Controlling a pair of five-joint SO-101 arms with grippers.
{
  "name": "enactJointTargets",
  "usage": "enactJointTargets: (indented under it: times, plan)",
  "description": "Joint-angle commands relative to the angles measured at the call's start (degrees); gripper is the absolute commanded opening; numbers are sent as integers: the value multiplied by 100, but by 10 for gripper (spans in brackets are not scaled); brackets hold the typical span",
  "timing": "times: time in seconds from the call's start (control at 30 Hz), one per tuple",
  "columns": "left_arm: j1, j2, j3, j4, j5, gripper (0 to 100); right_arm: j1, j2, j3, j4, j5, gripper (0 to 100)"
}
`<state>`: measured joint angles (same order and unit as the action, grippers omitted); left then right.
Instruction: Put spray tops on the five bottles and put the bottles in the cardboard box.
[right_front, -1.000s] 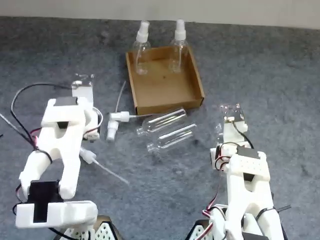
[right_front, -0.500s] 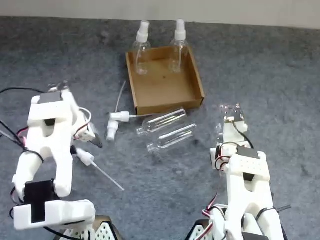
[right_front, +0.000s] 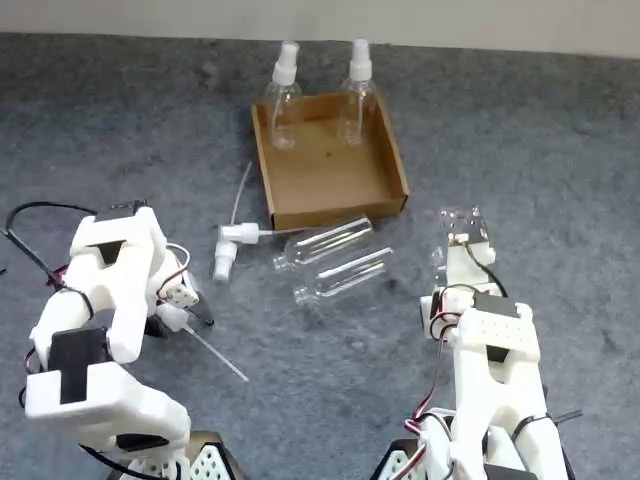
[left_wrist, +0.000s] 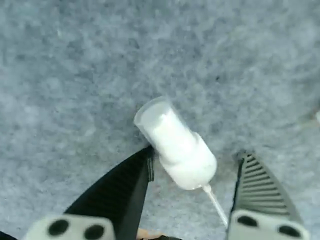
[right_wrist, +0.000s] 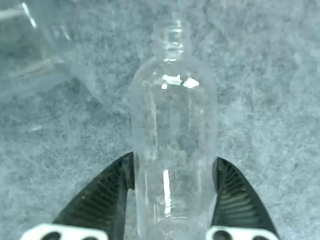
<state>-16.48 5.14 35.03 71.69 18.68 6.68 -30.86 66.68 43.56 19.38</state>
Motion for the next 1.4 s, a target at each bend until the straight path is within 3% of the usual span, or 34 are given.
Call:
enactJointTargets:
  times: [0.0, 0.1, 0.3, 0.47, 0.53, 0.77, 0.97, 1.23, 1.37]
  plan:
    - [-31, 48, -576, -141, -431, 101, 22, 31, 207, -66, -44, 146]
    - [-31, 48, -1015, -141, -1213, 53, 22, 31, 207, -66, -44, 146]
    - [-13, 84, -1613, 35, -2620, 71, 22, 31, 207, -66, -44, 146]
    - [391, 127, -2000, 0, -4510, 73, 13, 31, 207, -66, -44, 146]
    - [514, 127, -2000, -18, -4905, 74, 13, 31, 207, -66, -44, 146]
    - [497, 119, -1965, 35, -4800, 156, 13, 31, 207, -66, -35, 146]
    - [391, 66, -2018, 554, -4765, 162, 13, 31, 207, -66, -35, 146]
    - [347, 163, -2747, 79, -2725, 162, 13, 31, 207, -66, -35, 146]
    - [497, 620, -2853, -202, -2505, 159, 13, 31, 207, -66, -35, 146]
